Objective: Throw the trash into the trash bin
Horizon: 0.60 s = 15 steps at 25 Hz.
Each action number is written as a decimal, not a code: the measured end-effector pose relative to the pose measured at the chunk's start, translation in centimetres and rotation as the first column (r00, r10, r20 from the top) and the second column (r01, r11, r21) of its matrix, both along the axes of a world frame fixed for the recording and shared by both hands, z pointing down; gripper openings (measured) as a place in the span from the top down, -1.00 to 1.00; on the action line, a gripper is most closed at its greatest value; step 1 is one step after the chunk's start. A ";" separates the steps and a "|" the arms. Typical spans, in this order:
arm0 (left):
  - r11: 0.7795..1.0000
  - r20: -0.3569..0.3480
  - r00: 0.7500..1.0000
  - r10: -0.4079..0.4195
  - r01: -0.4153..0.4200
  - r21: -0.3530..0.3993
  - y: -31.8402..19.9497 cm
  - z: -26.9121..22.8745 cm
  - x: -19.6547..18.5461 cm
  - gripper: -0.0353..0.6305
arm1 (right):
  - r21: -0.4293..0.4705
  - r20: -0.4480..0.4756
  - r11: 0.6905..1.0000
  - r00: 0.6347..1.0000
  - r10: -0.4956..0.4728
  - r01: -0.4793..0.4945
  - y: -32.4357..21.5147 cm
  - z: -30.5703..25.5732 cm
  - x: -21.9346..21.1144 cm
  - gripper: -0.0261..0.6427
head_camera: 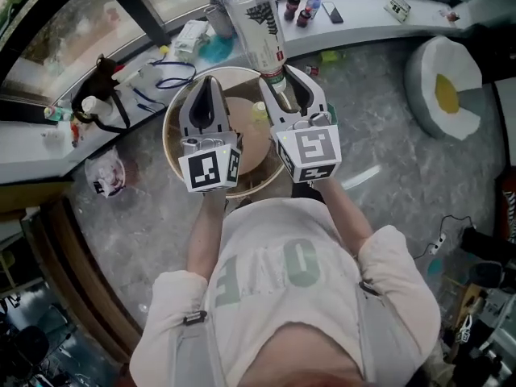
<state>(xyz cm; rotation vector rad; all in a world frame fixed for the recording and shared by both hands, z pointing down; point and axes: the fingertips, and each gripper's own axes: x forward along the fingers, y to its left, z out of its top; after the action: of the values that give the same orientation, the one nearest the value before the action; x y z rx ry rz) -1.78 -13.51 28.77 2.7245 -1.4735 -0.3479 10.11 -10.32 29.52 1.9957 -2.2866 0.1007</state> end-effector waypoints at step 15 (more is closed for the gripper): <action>0.979 -0.042 0.985 0.169 -0.173 -0.107 0.4 5.5 25.4 0.86 | -0.114 -0.085 0.962 0.967 0.239 -0.247 3.0 5.7 27.6 0.39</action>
<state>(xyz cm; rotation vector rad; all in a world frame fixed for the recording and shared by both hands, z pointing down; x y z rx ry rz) 23.58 -13.11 34.28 2.7182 -1.2011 -0.2941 37.71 -7.36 35.18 2.1683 -1.9338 0.1834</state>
